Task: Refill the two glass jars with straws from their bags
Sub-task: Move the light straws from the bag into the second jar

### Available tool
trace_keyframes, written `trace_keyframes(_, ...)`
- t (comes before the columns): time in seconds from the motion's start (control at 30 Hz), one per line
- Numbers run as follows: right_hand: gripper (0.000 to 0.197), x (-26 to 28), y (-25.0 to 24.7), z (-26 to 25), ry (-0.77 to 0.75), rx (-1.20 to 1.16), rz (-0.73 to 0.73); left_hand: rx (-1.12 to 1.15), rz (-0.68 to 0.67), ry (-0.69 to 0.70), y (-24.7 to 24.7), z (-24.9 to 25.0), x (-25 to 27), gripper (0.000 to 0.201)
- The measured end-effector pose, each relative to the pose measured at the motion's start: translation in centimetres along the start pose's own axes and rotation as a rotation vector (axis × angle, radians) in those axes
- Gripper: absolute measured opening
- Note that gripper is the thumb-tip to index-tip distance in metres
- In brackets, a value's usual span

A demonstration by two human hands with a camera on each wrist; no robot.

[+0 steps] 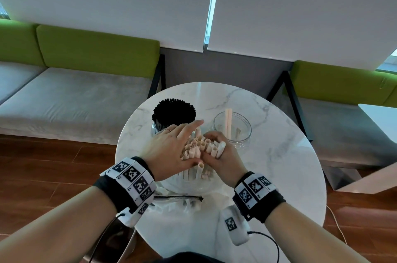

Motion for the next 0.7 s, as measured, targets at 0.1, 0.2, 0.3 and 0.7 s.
trace_keyframes(0.1, 0.038, 0.1, 0.2, -0.1, 0.005, -0.001, -0.023, -0.011, 0.008, 0.044, 0.2, 0.6, 0.0, 0.080)
trace_keyframes(0.2, 0.040, 0.6, -0.5, -0.5, 0.040, 0.006, -0.131, -0.053, 0.079, 0.078, 0.3, 0.7, 0.0, 0.058)
trace_keyframes(0.3, 0.071, 1.7, -1.2, -0.9, 0.044, 0.101, -0.270, -0.048, 0.084, 0.070, 0.5, 0.3, -0.2, 0.051)
trace_keyframes(0.7, 0.103, 1.7, 1.0, 2.8, -0.014, 0.514, -0.053, 0.023, -0.034, 0.043, 0.0, 0.4, -0.5, 0.071)
Point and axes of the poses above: each hand's wrist, its own x-axis away from the middle knuckle, its own y-axis out of the palm, z = x × y, the point moved 5 cm from there along -x, towards the middle knuckle
